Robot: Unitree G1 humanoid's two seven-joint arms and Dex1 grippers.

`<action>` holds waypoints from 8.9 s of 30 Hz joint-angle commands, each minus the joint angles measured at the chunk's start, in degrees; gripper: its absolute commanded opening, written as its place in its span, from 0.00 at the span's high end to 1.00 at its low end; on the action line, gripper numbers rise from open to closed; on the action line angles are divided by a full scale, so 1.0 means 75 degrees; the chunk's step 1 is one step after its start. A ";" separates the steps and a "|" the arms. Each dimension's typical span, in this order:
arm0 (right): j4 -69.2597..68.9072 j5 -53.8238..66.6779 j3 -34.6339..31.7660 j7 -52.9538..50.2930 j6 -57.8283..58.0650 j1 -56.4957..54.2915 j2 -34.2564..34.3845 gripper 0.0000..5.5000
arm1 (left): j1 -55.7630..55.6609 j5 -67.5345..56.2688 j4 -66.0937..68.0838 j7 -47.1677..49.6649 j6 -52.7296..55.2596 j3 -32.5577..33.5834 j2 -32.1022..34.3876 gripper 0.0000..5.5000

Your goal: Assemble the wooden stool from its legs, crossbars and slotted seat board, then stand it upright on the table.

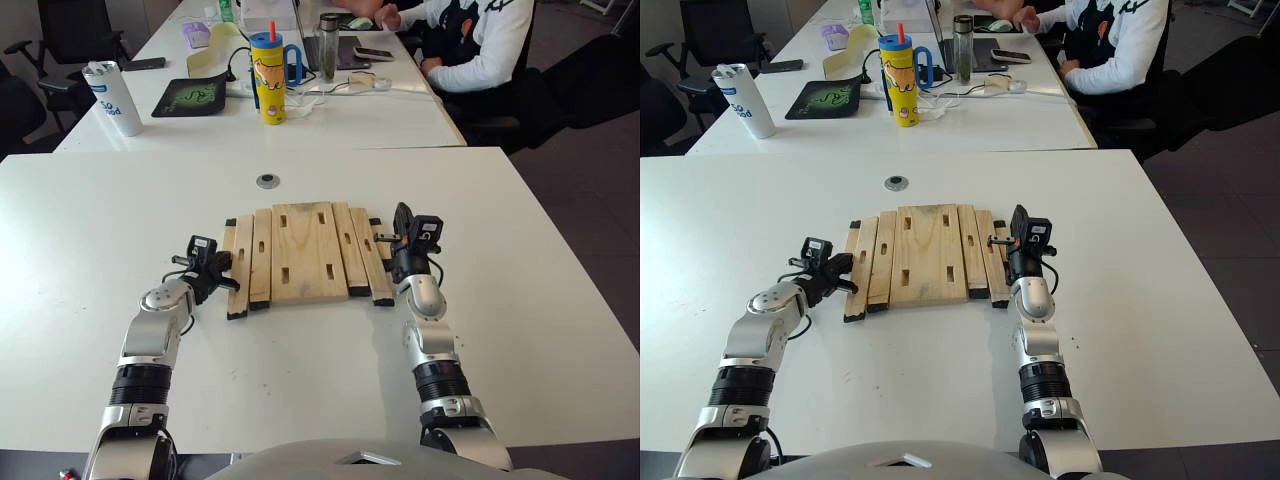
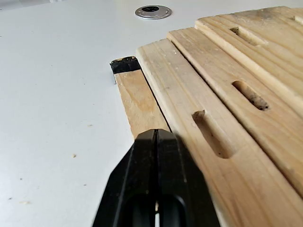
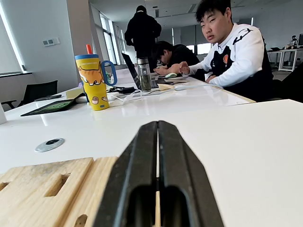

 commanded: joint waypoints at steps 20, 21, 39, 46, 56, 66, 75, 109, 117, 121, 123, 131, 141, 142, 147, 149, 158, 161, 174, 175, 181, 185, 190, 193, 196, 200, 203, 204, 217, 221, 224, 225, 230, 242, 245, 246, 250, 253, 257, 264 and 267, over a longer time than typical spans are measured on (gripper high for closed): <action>0.0141 -0.0078 -0.0013 -0.0076 -0.0079 0.0009 -0.0005 1.00 | 0.0226 -0.0551 -0.0949 -0.1117 0.0793 0.0187 0.0806 0.99; 0.0143 -0.0076 -0.0015 -0.0077 -0.0080 0.0009 -0.0006 1.00 | 0.0285 -0.0554 -0.1009 -0.1172 0.0900 0.0167 0.0863 0.99; 0.0105 -0.0076 -0.0008 -0.0049 -0.0063 0.0096 -0.0016 1.00 | 0.0474 0.0065 -0.0661 -0.1127 0.0967 -0.0314 0.1208 0.99; 0.0213 -0.0080 0.0003 -0.0033 -0.0068 -0.0004 -0.0016 1.00 | -0.0057 0.0152 0.0225 -0.0267 0.0193 0.0268 0.0962 0.99; 0.0272 -0.0095 0.0015 -0.0051 -0.0117 -0.0052 0.0007 1.00 | -0.0337 -0.0280 0.0144 -0.0347 -0.0198 0.0549 0.0756 0.88; 0.0263 -0.0123 0.0029 -0.0032 -0.0105 -0.0037 0.0008 1.00 | -0.0356 -0.0101 0.0311 -0.0417 -0.0121 0.0134 0.0581 0.59; 0.0200 -0.0139 0.0017 -0.0041 -0.0083 0.0001 0.0009 1.00 | -0.0461 0.0304 0.0849 -0.0223 -0.0240 -0.0087 0.0557 0.59; -0.2751 0.5699 0.0406 0.2712 0.5080 0.0292 0.0645 0.79 | -0.0333 -0.1438 -0.1496 -0.1171 -0.1497 0.0225 -0.0330 0.75; -0.3076 0.8601 -0.0547 0.1491 0.6601 -0.0010 0.0744 0.55 | 0.0177 -0.1995 -0.2517 -0.2106 -0.1079 -0.0288 -0.0162 0.75; -0.2934 0.9108 -0.0804 0.1120 0.6591 -0.0188 0.0768 0.43 | 0.0326 -0.2072 -0.2831 -0.2342 -0.0897 -0.0475 -0.0059 0.75; -0.2913 0.9305 -0.0870 0.1021 0.6608 -0.0244 0.0772 0.37 | 0.0388 -0.1986 -0.2920 -0.2411 -0.0903 -0.0587 0.0001 0.75; -0.3082 0.9468 -0.0732 0.0948 0.6679 -0.0225 0.0729 0.27 | 0.0502 -0.1237 -0.3041 -0.2706 -0.1432 -0.1226 0.0356 0.75; -0.2986 0.9108 -0.0647 0.0943 0.6513 -0.0193 0.0676 0.35 | 0.0434 -0.0520 -0.2873 -0.2698 -0.2228 -0.1458 0.0546 0.75; -0.2974 0.9078 -0.0639 0.0934 0.6499 -0.0182 0.0674 0.38 | 0.0421 -0.0461 -0.2853 -0.2690 -0.2287 -0.1460 0.0557 0.75; -0.2949 0.8974 -0.0646 0.0932 0.6491 -0.0163 0.0698 0.54 | 0.0387 -0.0208 -0.2723 -0.2693 -0.2569 -0.1504 0.0589 0.75; -0.2982 0.8948 -0.0631 0.0931 0.6504 -0.0125 0.0707 0.60 | 0.0387 -0.0145 -0.2685 -0.2710 -0.2651 -0.1527 0.0598 0.75; -0.2973 0.8924 -0.0600 0.0939 0.6567 -0.0091 0.0690 0.85 | 0.0441 -0.0060 -0.2638 -0.2695 -0.2803 -0.1558 0.0587 0.75; -0.2986 0.8863 -0.0592 0.0939 0.6562 -0.0073 0.0688 0.91 | 0.0463 -0.0094 -0.2634 -0.2680 -0.2804 -0.1530 0.0583 0.75; -0.2359 0.5359 -0.0609 0.0402 0.4143 -0.0267 0.0301 0.92 | 0.0354 -0.0711 -0.2158 -0.1783 -0.2376 -0.0506 0.0178 0.50; -0.2317 0.5072 -0.0638 0.0323 0.3954 -0.0300 0.0271 0.92 | 0.0302 -0.0807 -0.2055 -0.1599 -0.2320 -0.0326 0.0093 0.53; -0.2167 0.4024 -0.0598 -0.0019 0.3451 -0.0118 0.0495 0.92 | 0.0264 -0.0858 -0.1764 -0.0848 -0.2085 0.0048 -0.0214 0.69; -0.1971 0.3829 -0.0663 -0.0076 0.3282 -0.0224 0.0604 0.92 | 0.0334 -0.0825 -0.1732 -0.0670 -0.1981 0.0047 -0.0282 0.80; -0.1438 0.3897 -0.0938 -0.0126 0.3025 -0.0638 0.0658 0.92 | 0.0346 -0.0848 -0.1649 -0.0543 -0.1858 0.0069 -0.0301 0.93; -0.1091 0.3906 -0.1087 -0.0069 0.2916 -0.0868 0.0675 0.92 | 0.0325 -0.0793 -0.1592 -0.0449 -0.1770 0.0038 -0.0300 0.97; -0.0760 0.3787 -0.1171 -0.0006 0.2791 -0.1054 0.0654 0.92 | 0.0309 -0.0773 -0.1554 -0.0369 -0.1715 0.0039 -0.0308 0.97; -0.0297 0.3623 -0.1271 0.0117 0.2572 -0.1176 0.0618 0.92 | 0.0297 -0.0775 -0.1529 -0.0285 -0.1702 0.0045 -0.0322 0.97; 0.0047 0.3383 -0.1331 0.0160 0.2333 -0.1264 0.0568 0.92 | 0.0316 -0.0787 -0.1550 -0.0242 -0.1699 0.0051 -0.0331 0.97; 0.0099 0.3329 -0.1338 0.0164 0.2281 -0.1281 0.0557 0.92 | 0.0321 -0.0788 -0.1558 -0.0233 -0.1697 0.0052 -0.0334 0.97; 0.0859 0.1083 -0.0425 -0.0537 0.1984 -0.1036 0.0272 0.92 | 0.0262 -0.0789 -0.1619 -0.0233 -0.1689 0.0008 -0.0330 0.97; 0.0965 0.0628 -0.0088 -0.0535 0.1853 -0.0764 0.0329 0.92 | 0.0260 -0.0740 -0.1662 -0.0252 -0.1708 -0.0051 -0.0318 0.97; 0.1207 0.0247 0.0144 -0.0385 0.1586 -0.0609 0.0156 0.92 | 0.0264 -0.0713 -0.1677 -0.0257 -0.1732 -0.0079 -0.0309 0.97; 0.1306 0.0158 0.0164 -0.0372 0.1519 -0.0560 0.0093 0.92 | 0.0269 -0.0705 -0.1685 -0.0254 -0.1742 -0.0086 -0.0311 0.97; 0.1748 -0.0354 0.0345 -0.0389 0.1250 -0.0468 -0.0267 0.92 | 0.0271 -0.0634 -0.1700 -0.0261 -0.1788 -0.0124 -0.0318 0.97; 0.1833 -0.0425 0.0331 -0.0190 0.1163 -0.0464 -0.0204 0.85 | 0.0276 -0.0526 -0.1695 -0.0285 -0.1873 -0.0174 -0.0321 0.97; 0.1578 -0.0366 0.0278 -0.0148 0.0994 -0.0366 -0.0175 0.79 | 0.0305 -0.0529 -0.1709 -0.0281 -0.1879 -0.0175 -0.0325 0.97; 0.1474 -0.0362 0.0261 -0.0157 0.0876 -0.0365 -0.0162 0.76 | 0.0300 -0.0529 -0.1704 -0.0281 -0.1880 -0.0174 -0.0330 0.97; 0.0884 -0.0532 0.0248 -0.0289 0.0233 -0.0537 -0.0156 0.66 | 0.0263 -0.0529 -0.1708 -0.0277 -0.1867 -0.0155 -0.0352 0.97; 0.0473 -0.0636 0.0226 -0.0391 0.0177 -0.0795 -0.0192 0.65 | 0.0251 -0.0522 -0.1712 -0.0267 -0.1875 -0.0164 -0.0375 0.97; 0.0006 -0.0699 0.0277 -0.0373 0.0316 -0.1067 -0.0234 0.65 | 0.0241 -0.0494 -0.1676 -0.0248 -0.1917 -0.0159 -0.0394 0.97; -0.1269 -0.0681 0.0263 -0.0349 0.0628 -0.1790 -0.0243 0.65 | 0.0233 -0.0479 -0.1681 -0.0214 -0.1954 -0.0167 -0.0421 0.97; -0.1566 -0.0533 0.0102 -0.0240 0.0923 -0.2593 -0.0434 0.65 | 0.0236 -0.0472 -0.1673 -0.0188 -0.1973 -0.0168 -0.0439 0.97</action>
